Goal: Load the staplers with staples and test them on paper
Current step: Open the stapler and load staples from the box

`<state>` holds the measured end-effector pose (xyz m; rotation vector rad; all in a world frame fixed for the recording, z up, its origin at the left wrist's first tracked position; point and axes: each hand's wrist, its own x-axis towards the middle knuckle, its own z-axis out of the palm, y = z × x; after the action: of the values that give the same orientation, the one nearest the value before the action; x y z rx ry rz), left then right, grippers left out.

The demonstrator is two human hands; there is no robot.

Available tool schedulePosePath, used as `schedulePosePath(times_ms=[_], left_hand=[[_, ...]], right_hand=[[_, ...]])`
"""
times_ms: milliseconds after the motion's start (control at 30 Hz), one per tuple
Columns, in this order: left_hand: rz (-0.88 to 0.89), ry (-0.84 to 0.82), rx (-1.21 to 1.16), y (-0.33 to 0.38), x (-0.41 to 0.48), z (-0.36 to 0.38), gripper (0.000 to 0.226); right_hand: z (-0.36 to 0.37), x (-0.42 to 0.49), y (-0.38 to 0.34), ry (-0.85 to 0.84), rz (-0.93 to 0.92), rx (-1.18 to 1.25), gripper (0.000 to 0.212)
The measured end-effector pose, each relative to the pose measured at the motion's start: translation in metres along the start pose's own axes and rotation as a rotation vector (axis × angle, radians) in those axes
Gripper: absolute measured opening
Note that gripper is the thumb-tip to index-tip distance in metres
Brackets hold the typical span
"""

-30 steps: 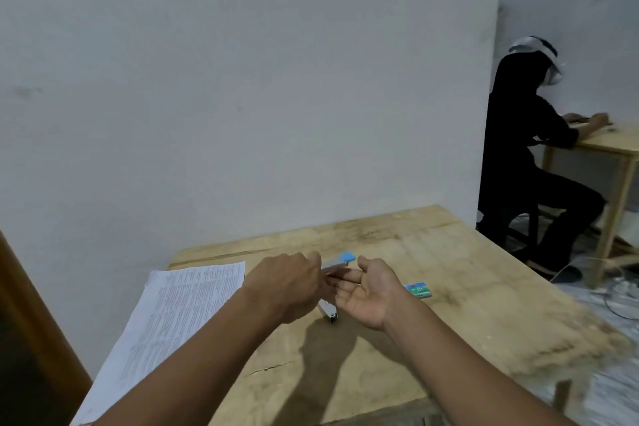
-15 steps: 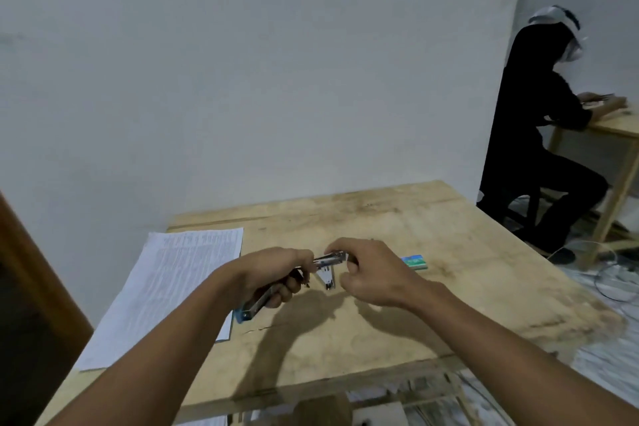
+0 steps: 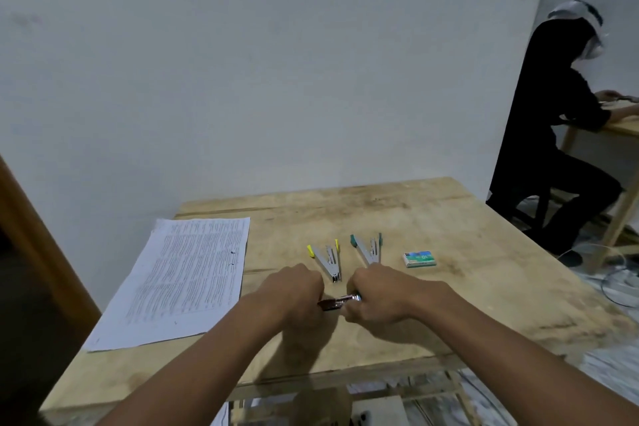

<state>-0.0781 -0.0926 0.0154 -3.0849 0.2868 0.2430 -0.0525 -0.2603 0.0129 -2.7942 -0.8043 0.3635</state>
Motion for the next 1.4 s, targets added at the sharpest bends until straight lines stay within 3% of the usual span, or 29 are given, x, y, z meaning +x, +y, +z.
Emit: schedulePosePath(times_ms=[300, 400, 533, 767, 900, 1000, 1133, 1233, 1400], left_hand=[[0.033, 0.147, -0.039, 0.000, 0.003, 0.009, 0.023], [0.019, 0.160, -0.058, 0.006, 0.006, 0.009, 0.021], [0.039, 0.165, -0.102, 0.014, 0.012, 0.011, 0.022], [0.070, 0.139, -0.139, 0.021, 0.021, 0.005, 0.030], [0.067, 0.201, -0.215, 0.022, 0.031, -0.012, 0.030], [0.099, 0.264, -0.252, 0.035, 0.044, -0.018, 0.026], [0.151, 0.266, -0.297, 0.077, 0.068, -0.013, 0.033], [0.142, 0.257, -0.333, 0.106, 0.084, -0.004, 0.037], [0.099, 0.193, -0.411, 0.123, 0.100, 0.020, 0.031]], right_hand=[[0.008, 0.006, 0.014, 0.000, 0.117, -0.001, 0.026], [0.005, 0.002, 0.024, 0.033, 0.123, -0.067, 0.006], [-0.004, -0.011, 0.031, 0.011, 0.130, -0.095, 0.023], [-0.011, -0.028, 0.043, -0.090, 0.153, -0.067, 0.006], [-0.029, -0.026, 0.061, 0.042, 0.186, 0.048, 0.011], [-0.035, -0.018, 0.086, 0.185, 0.293, 0.048, 0.034], [-0.017, -0.008, 0.108, 0.176, 0.366, 0.069, 0.060], [-0.004, -0.004, 0.114, 0.219, 0.347, 0.068, 0.047], [-0.004, -0.012, 0.125, 0.266, 0.314, 0.276, 0.031]])
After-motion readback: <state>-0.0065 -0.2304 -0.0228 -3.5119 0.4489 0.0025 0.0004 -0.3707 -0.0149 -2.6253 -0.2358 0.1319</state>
